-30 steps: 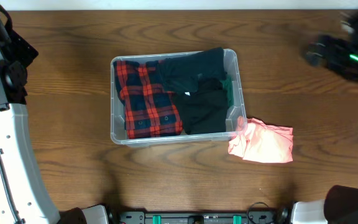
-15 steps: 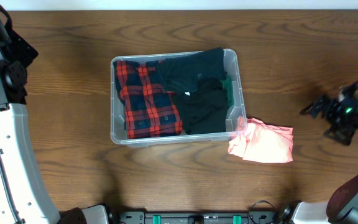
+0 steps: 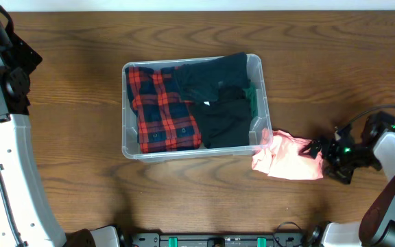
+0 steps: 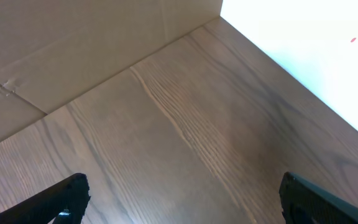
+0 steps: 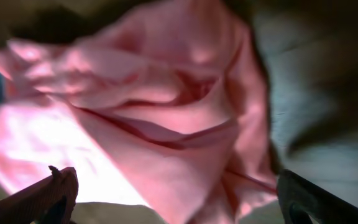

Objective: Pack container
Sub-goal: 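Move the right gripper to the pink shirt and grasp it, then carry the pink shirt into the bin and release it on top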

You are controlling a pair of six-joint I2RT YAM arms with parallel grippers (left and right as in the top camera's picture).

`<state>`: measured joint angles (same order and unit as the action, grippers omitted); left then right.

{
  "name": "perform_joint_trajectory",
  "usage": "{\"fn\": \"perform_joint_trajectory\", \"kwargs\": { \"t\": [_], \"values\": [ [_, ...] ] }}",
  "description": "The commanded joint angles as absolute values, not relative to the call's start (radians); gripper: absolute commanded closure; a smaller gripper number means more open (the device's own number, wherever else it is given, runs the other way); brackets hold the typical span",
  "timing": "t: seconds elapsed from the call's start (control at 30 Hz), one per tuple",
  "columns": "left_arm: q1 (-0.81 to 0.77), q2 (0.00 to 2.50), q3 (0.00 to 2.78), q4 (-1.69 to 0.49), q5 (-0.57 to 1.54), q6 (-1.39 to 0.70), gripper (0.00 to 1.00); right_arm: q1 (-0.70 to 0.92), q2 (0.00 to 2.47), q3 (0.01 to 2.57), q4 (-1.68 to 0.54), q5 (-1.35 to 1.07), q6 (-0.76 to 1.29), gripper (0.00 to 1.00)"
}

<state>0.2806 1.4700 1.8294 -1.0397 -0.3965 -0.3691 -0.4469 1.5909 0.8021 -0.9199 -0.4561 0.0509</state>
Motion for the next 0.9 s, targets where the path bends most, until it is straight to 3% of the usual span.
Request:
{"fn": "perform_joint_trajectory", "kwargs": {
  "t": [0.0,0.1,0.17,0.27,0.4,0.67,0.87],
  "values": [
    [0.285,1.475,1.83,-1.04,-0.412,-0.371,0.02,-0.436,1.59,0.756,-0.882,-0.451,0.102,0.11],
    [0.285,1.475,1.83,-1.04,-0.412,-0.371,0.02,-0.436,1.589,0.752,-0.839,-0.457,0.119,0.5],
    [0.285,1.475,1.83,-1.04,-0.413,-0.371,0.02,-0.436,1.588,0.767,-0.826,-0.486,0.119,0.69],
    [0.285,1.475,1.83,-1.04,-0.412,-0.371,0.02,-0.436,1.586,0.827,-0.842,-0.546,0.119,0.89],
    [0.285,1.475,1.83,-1.04,-0.412,-0.371,0.02,-0.436,1.558,0.946,-0.91,-0.595,0.118,0.98],
    [0.285,1.475,1.83,-1.04,-0.412,-0.371,0.02,-0.418,1.432,1.272,-0.955,-0.784,0.126,0.99],
    [0.285,1.475,1.83,-1.04,-0.412,-0.371,0.02,-0.361,1.41,1.425,-0.788,-1.061,0.273,0.99]
  ]
}}
